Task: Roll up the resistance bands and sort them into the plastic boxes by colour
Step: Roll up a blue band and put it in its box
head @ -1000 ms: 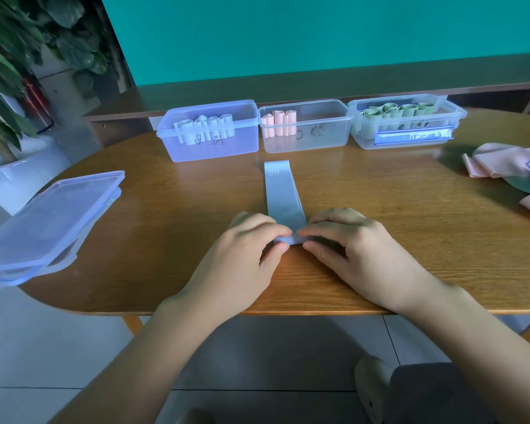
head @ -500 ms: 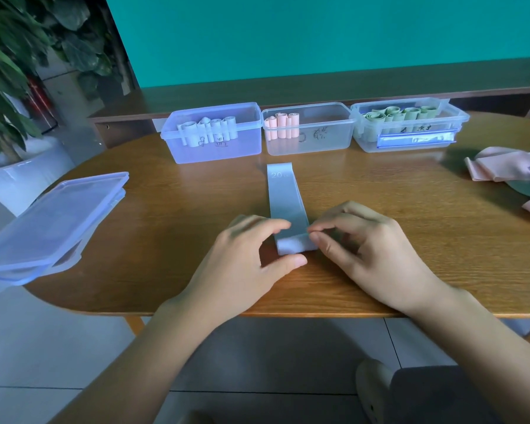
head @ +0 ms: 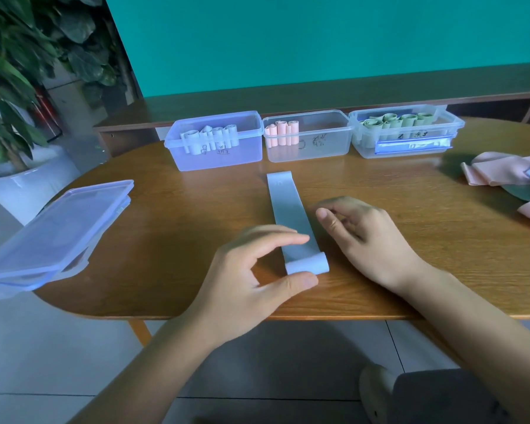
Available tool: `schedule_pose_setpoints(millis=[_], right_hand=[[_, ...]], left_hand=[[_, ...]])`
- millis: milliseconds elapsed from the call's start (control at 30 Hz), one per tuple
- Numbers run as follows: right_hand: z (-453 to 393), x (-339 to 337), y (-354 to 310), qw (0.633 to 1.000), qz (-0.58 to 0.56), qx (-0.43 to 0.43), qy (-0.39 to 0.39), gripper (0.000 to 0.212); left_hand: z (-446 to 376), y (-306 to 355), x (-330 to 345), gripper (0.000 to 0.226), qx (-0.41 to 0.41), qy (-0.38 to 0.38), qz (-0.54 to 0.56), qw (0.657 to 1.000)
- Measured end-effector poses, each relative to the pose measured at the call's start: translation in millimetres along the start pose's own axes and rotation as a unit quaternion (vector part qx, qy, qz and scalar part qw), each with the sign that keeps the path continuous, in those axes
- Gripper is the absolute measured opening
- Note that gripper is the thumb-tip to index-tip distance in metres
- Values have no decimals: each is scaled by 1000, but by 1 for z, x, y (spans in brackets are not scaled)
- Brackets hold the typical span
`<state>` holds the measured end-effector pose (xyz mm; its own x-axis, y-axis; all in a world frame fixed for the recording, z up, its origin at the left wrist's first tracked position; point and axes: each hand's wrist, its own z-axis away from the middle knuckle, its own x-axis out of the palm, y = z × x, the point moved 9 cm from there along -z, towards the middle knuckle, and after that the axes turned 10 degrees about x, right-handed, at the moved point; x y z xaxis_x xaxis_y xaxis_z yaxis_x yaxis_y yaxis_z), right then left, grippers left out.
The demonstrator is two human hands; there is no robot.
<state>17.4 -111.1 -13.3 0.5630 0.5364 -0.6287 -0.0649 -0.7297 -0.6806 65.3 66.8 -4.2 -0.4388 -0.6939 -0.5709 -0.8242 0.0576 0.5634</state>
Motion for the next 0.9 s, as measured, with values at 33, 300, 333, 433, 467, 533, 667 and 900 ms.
schedule_pose_setpoints(millis=[33, 300, 333, 433, 467, 533, 667, 900], right_hand=[[-6, 5, 1, 1000, 13, -10, -15, 31], [-42, 45, 29, 971, 173, 4, -167, 75], [-47, 48, 32, 966, 190, 14, -174, 79], [-70, 52, 36, 965, 201, 42, -160, 74], [-80, 52, 38, 968, 195, 55, -149, 70], [-102, 54, 44, 973, 177, 85, -124, 63], [-141, 64, 48, 977, 159, 109, -93, 51], [-174, 75, 52, 988, -30, 127, -80, 16]], left_hand=[[0, 0, 5, 45, 0, -16, -9, 1000], [11, 11, 23, 18, 63, -85, -28, 994], [11, 14, 23, 16, 70, -85, -27, 994], [12, 20, 25, 15, 87, -75, -31, 993], [12, 20, 27, 17, 89, -76, -33, 993], [11, 20, 30, 19, 90, -80, -35, 992], [9, 20, 34, 17, 109, -95, -35, 989], [6, 9, 13, 17, 103, -38, -10, 994]])
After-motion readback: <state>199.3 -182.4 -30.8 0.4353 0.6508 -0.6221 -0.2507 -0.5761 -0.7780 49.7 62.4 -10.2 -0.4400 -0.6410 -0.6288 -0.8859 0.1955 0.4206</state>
